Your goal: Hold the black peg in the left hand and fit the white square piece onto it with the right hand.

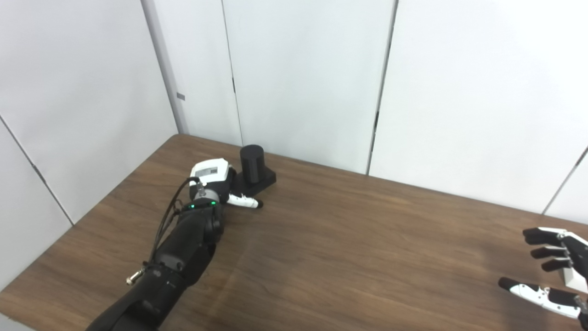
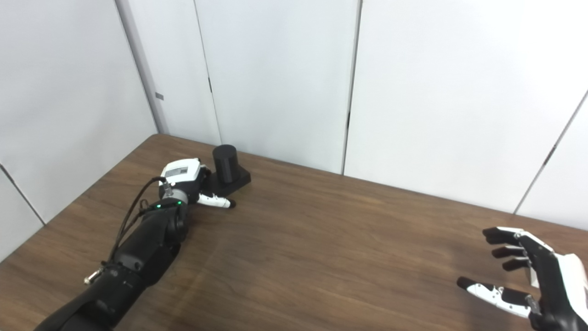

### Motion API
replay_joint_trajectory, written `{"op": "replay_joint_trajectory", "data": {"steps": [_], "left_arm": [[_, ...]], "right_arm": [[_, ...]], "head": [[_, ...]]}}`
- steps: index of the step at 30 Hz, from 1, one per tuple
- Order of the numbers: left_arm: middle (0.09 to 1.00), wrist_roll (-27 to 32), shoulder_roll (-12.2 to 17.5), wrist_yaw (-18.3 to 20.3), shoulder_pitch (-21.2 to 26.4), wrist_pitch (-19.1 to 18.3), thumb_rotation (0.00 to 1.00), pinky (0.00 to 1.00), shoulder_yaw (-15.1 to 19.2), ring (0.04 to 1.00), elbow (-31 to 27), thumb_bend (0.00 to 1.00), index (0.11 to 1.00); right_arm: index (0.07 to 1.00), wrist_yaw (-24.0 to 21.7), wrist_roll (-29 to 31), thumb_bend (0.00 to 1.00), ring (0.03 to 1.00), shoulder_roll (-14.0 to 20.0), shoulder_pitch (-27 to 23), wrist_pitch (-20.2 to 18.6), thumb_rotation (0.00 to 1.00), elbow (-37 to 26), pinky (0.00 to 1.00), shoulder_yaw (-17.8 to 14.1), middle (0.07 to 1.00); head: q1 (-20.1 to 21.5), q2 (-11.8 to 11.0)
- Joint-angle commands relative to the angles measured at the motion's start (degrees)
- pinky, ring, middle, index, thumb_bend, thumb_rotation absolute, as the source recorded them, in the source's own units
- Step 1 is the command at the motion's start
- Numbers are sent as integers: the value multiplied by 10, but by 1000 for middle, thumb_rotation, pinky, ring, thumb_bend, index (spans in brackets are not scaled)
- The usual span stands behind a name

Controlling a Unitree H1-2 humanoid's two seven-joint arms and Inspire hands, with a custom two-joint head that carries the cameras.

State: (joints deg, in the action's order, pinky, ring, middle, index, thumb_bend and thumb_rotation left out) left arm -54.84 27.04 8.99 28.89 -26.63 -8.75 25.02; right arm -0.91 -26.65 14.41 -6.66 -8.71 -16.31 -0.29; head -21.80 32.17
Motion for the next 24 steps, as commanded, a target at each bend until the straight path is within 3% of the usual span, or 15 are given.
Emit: {"op": "replay_joint_trajectory", "data": {"steps": [1, 11, 14, 17, 20, 24], "left_arm": [[993, 1, 16, -15, 29, -2, 538, 890, -8, 1000, 6, 1000, 798], [975, 25, 25, -35, 35, 0, 536, 869, -23, 1000, 43, 1000, 780], [960, 35, 29, -48, 35, 10, 475, 829, -27, 989, 47, 917, 740], [916, 50, 35, -60, 32, 25, 323, 779, -30, 955, 46, 805, 636], [791, 61, 44, -45, 30, 34, 102, 716, -38, 854, 37, 552, 501], [730, 69, 50, -20, 34, 24, 72, 688, -52, 800, 25, 523, 488]], "right_arm": [[642, 1, -1, 667, 598, 5, -13, 7, 0, -26, 499, -3, 659], [636, 3, 4, 672, 595, 5, -14, 12, 0, -25, 504, -4, 654], [633, 1, 2, 668, 596, 7, -13, 11, 0, -28, 499, -3, 657], [625, 0, 3, 665, 592, 8, -13, 12, 0, -30, 487, -2, 660], [615, -2, 7, 651, 593, 7, -13, 12, 0, -31, 479, -2, 670], [608, -1, 6, 648, 598, 6, -15, 14, 0, -30, 489, -2, 677]], "head": [[0, 0], [3, 2], [3, 4], [2, 6], [3, 7], [4, 9]]}}
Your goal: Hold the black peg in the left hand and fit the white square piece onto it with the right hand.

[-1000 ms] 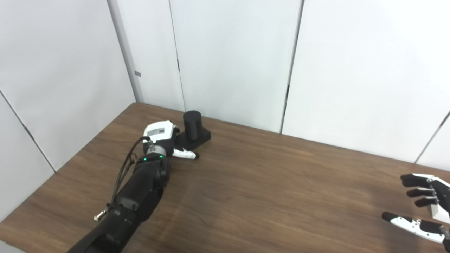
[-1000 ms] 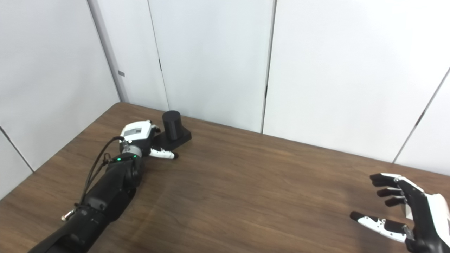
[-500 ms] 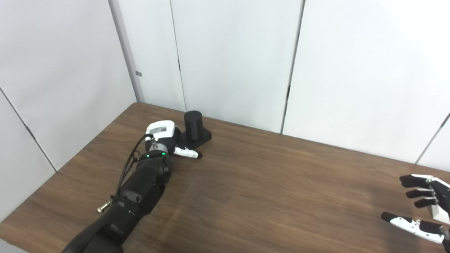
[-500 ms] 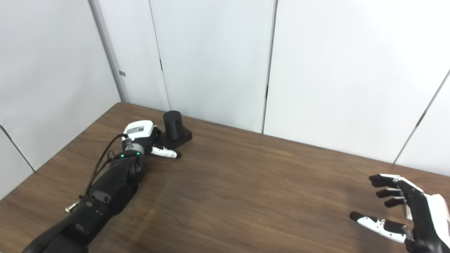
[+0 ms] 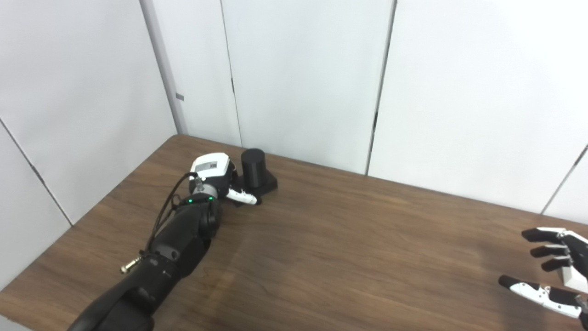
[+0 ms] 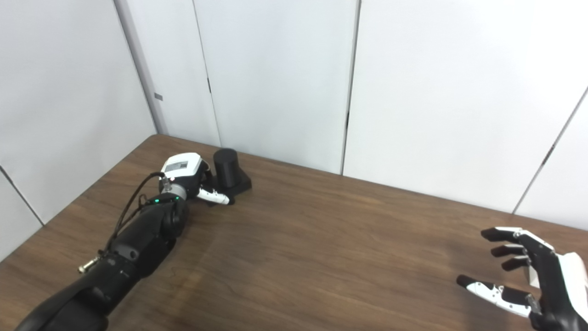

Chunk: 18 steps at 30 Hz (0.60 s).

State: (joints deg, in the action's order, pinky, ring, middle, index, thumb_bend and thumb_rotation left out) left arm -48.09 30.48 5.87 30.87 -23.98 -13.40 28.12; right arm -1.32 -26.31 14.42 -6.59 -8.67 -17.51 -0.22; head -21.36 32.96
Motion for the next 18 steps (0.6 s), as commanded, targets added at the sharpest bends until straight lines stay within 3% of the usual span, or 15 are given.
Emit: {"op": "replay_joint_trajectory", "data": {"steps": [1, 3, 7, 12, 18], "left_arm": [[726, 1, 18, 19, 16, -4, 69, 690, -11, 797, -6, 523, 488], [721, 2, 19, 32, 19, -7, 65, 666, -18, 779, -8, 523, 487], [750, 6, 25, 41, 17, 4, 61, 712, -28, 814, -17, 523, 487], [794, 36, 29, 31, 0, 48, 56, 708, -28, 828, -31, 523, 483], [808, 54, 34, 20, -30, 135, 57, 714, -49, 832, -60, 523, 485]], "right_arm": [[604, 3, 2, 649, 598, 6, -15, 15, 0, -17, 488, -2, 678], [600, 6, 2, 648, 601, 6, -16, 19, 0, -12, 490, -2, 681], [598, 8, -3, 650, 600, 6, -18, 21, 0, -9, 489, -1, 678], [600, 7, -3, 649, 609, 6, -19, 20, 0, -9, 499, 0, 678], [604, 5, -4, 648, 619, 6, -20, 15, 0, -8, 519, 0, 683]], "head": [[0, 1], [0, 1], [1, 2], [5, 4], [11, 5]]}}
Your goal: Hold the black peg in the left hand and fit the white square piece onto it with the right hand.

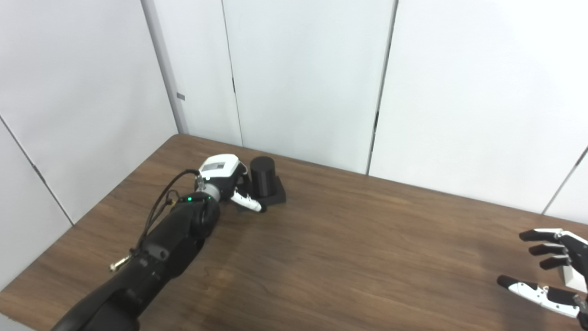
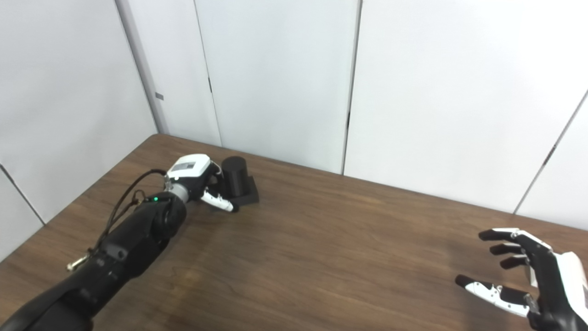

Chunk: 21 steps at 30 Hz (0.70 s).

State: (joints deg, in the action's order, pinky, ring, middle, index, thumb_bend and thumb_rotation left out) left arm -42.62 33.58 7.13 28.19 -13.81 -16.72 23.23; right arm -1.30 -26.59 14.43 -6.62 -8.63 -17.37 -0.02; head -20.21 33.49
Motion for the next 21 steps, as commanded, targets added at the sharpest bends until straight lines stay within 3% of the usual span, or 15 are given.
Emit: {"op": "replay_joint_trajectory", "data": {"steps": [1, 8, 13, 16, 21], "left_arm": [[812, 2, 2, 7, -8, 42, 58, 731, -19, 838, -17, 523, 485], [820, 13, -12, 1, -30, 106, 62, 803, -40, 860, -43, 524, 488], [818, 8, -18, -10, -39, 158, 64, 765, -60, 853, -51, 524, 489], [807, 7, -27, -11, -48, 169, 64, 708, -67, 837, -66, 524, 489], [804, 7, -37, -3, -55, 190, 65, 699, -85, 830, -83, 524, 489]], "right_arm": [[606, 5, -2, 649, 620, 6, -20, 15, 0, -9, 522, -2, 684], [606, 12, -4, 661, 608, 8, -22, 29, 0, 4, 509, 0, 679], [609, 11, -3, 660, 612, 7, -22, 26, 0, 6, 518, 0, 681], [640, 6, -4, 645, 620, 8, -23, 18, 0, 6, 513, 1, 692], [651, 6, 2, 635, 619, 6, -23, 17, 0, 14, 510, 0, 693]], "head": [[2, 1], [11, 4], [24, 8], [33, 10], [49, 14]]}}
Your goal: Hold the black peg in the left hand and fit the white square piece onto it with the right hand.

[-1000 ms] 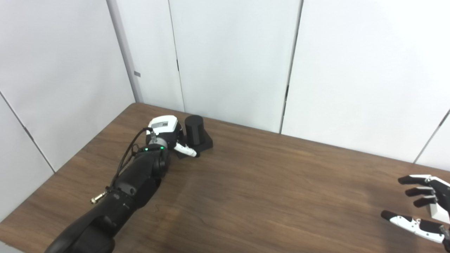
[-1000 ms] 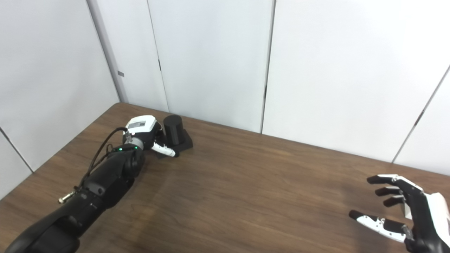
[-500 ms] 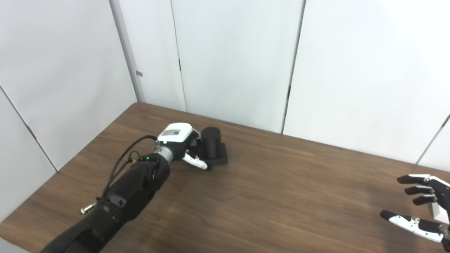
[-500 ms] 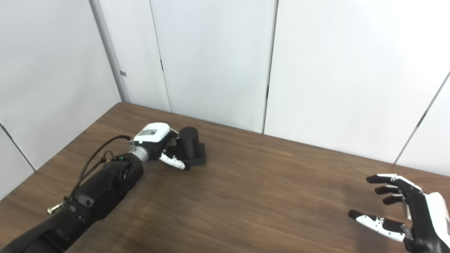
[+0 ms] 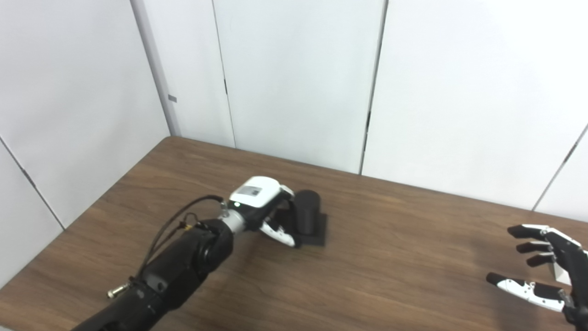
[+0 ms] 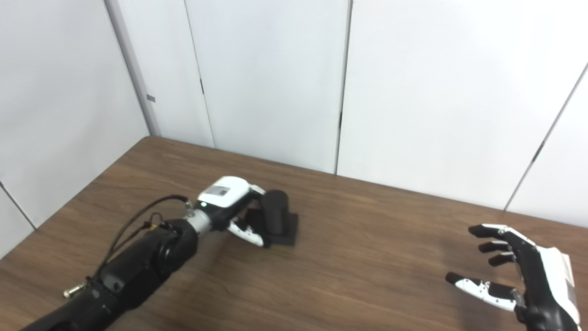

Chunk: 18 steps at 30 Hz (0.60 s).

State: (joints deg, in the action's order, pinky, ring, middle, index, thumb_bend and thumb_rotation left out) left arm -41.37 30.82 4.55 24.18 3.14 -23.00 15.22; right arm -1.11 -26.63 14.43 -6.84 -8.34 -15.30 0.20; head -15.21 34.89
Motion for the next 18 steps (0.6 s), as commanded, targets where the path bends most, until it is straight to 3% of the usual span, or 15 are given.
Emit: {"op": "replay_joint_trajectory", "data": {"steps": [1, 6, 18], "left_arm": [[805, -4, -12, 25, -15, 27, 65, 706, -26, 833, -3, 523, 489], [797, 0, -25, 30, -16, 53, 65, 761, -40, 830, -4, 522, 489], [797, -13, -55, 56, -24, 68, 66, 689, -83, 820, -28, 523, 491]], "right_arm": [[650, 5, 4, 635, 619, 6, -21, 15, 0, -4, 508, -3, 694], [643, 17, 13, 633, 613, 7, -21, 47, 0, 16, 499, -4, 690], [641, 34, 4, 618, 612, 6, -22, 86, 0, 45, 500, -2, 691]], "head": [[0, 1], [21, 6], [78, 17]]}}
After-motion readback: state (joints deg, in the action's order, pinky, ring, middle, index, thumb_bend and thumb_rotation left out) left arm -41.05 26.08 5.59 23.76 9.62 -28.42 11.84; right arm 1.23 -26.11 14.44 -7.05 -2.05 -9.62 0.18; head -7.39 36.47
